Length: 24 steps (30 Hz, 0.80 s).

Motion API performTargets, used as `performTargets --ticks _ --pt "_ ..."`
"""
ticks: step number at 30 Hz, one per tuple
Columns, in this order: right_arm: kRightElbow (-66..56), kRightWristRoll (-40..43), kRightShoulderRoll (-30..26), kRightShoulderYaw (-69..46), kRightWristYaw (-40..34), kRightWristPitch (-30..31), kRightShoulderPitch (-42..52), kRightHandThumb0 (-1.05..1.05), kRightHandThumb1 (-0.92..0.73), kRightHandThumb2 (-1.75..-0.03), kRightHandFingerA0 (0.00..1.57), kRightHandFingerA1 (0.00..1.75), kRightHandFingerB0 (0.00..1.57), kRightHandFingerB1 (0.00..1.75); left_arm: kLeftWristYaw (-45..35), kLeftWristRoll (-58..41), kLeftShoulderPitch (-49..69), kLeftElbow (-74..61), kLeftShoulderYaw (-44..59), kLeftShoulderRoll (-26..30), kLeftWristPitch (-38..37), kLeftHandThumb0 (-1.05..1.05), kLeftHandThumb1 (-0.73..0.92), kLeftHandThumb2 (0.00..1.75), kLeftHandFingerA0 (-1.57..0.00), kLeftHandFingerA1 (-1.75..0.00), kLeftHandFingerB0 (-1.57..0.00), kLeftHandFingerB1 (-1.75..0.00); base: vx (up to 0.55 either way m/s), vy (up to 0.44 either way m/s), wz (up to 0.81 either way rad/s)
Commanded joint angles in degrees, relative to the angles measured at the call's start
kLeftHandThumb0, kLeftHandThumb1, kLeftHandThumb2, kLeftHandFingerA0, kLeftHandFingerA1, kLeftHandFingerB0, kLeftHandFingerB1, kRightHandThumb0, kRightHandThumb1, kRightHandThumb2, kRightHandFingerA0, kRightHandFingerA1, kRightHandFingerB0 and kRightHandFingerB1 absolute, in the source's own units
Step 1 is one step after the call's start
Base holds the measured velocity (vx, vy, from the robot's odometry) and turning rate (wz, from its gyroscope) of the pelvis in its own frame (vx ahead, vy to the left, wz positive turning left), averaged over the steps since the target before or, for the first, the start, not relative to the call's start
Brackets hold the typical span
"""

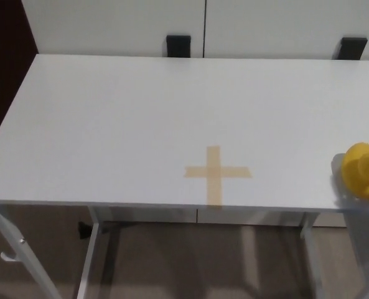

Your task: The robot uses its right hand to push the yellow duck toy to the center of the white desk.

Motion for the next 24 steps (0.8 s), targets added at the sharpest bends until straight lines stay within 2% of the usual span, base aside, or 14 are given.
performTargets --ticks 1,6,7,9,10,14,15,17,18,19,20,21,24 --pt "0.94 -2.79 0.47 2.09 -1.68 3.14 -0.88 -0.77 -0.92 -0.74 0.21 0.39 0.15 0.32 -0.17 0.28 0.22 0.3 -0.2 1.18 -2.22 -0.11 0.56 0.9 -0.86 -0.85 -0.9 -0.91 0.0 0.0 0.0" --pt "2.8 -3.24 2.35 2.93 -2.67 2.67 -0.2 -0.73 -0.92 -0.69 0.24 0.39 0.13 0.32 -0.11 -0.05 0.21 0.18 -0.01 0.98 -2.34 -0.12 0.57 0.87 -0.87 -0.87 -0.91 -0.93 0.0 0.0 0.0" --pt "4.1 -3.91 2.59 3.58 -2.63 1.77 -0.21 -0.73 -0.92 -0.73 0.25 0.4 0.15 0.33 -0.16 -0.11 0.13 0.19 0.04 0.95 -2.48 -0.11 0.51 1.01 -0.87 -0.89 -0.91 -0.94 0.0 0.0 0.0" --pt "5.35 -4.62 2.67 4.27 -2.61 1.14 -0.34 -0.73 -0.92 -0.73 0.25 0.4 0.15 0.33 -0.22 -0.14 0.07 0.21 0.07 0.96 -2.71 -0.11 0.51 1.01 -0.87 -0.89 -0.91 -0.94 0.0 0.0 0.0" --pt "5.79 -4.71 2.8 4.41 -2.7 1.13 -0.41 -0.76 -0.92 -0.74 0.26 0.39 0.17 0.33 -0.21 -0.04 -0.05 0.18 -0.03 0.99 -2.56 -0.1 0.55 0.93 -0.87 -0.86 -0.91 -0.93 0.0 0.0 0.0" --pt "5.91 -4.47 4.17 4.55 -2.99 -0.4 0.51 -0.76 -0.92 -0.74 0.26 0.39 0.16 0.33 -0.34 0.52 -0.04 0.19 -0.62 1.02 -2.51 -0.09 0.56 0.87 -0.85 -0.84 -0.86 -0.88 0.0 0.0 0.0" --pt "5.45 -4.67 4.58 4.67 -3.33 -0.51 0.53 -0.72 -0.79 -1.09 0.22 0.5 0.12 0.45 -0.24 0.44 -0.18 0.25 -0.57 0.93 -2.17 -0.11 0.57 0.83 -0.88 -0.87 -0.88 -0.89 0.0 0.0 0.0" --pt "4.99 -4.96 5.37 4.63 -4.23 -0.35 -0.17 -0.71 -0.78 -1.1 0.24 0.51 0.13 0.46 0.02 0.14 -0.61 0.4 -0.36 0.69 -1.57 -0.13 0.59 0.81 -0.9 -0.89 -0.89 -0.91 0.0 0.0 0.0" --pt "5.03 -4.97 5.49 4.56 -4.35 -0.34 -0.33 -0.71 -0.78 -1.1 0.24 0.51 0.13 0.46 0.05 0.11 -0.67 0.42 -0.35 0.67 -1.56 -0.13 0.59 0.81 -0.9 -0.89 -0.89 -0.91 0.0 0.0 0.0" --pt "5.37 -5.47 5.63 4.68 -4.86 -0.36 -0.61 -0.73 -0.92 -0.76 0.34 0.43 0.17 0.34 -0.24 0.54 -0.77 0.52 -0.78 0.9 -1.79 -0.12 0.57 0.79 -0.89 -0.87 -0.88 -0.89 0.0 0.0 0.0" --pt "5.46 -5.64 5.67 4.7 -4.99 -0.38 -0.67 -0.73 -0.92 -0.76 0.34 0.43 0.17 0.34 -0.33 0.66 -0.8 0.56 -0.92 0.97 -1.87 -0.12 0.57 0.79 -0.89 -0.87 -0.88 -0.89 0.0 0.0 0.0" --pt "6.02 -6.07 5.63 4.9 -5.24 -0.7 -0.57 -0.72 -0.91 -0.75 0.34 0.43 0.2 0.36 -0.3 0.82 -0.85 0.57 -1.07 1.03 -1.85 -0.09 0.54 0.89 -0.87 -0.85 -0.89 -0.89 0.0 0.0 0.0" --pt "7.01 -6.73 5.57 5.18 -5.37 -1.13 -0.29 -0.73 -0.92 -0.75 0.33 0.42 0.2 0.35 -0.14 0.76 -1.02 0.56 -1.22 1.02 -1.39 -0.09 0.55 0.89 -0.88 -0.85 -0.88 -0.88 0.0 0.0 0.0"
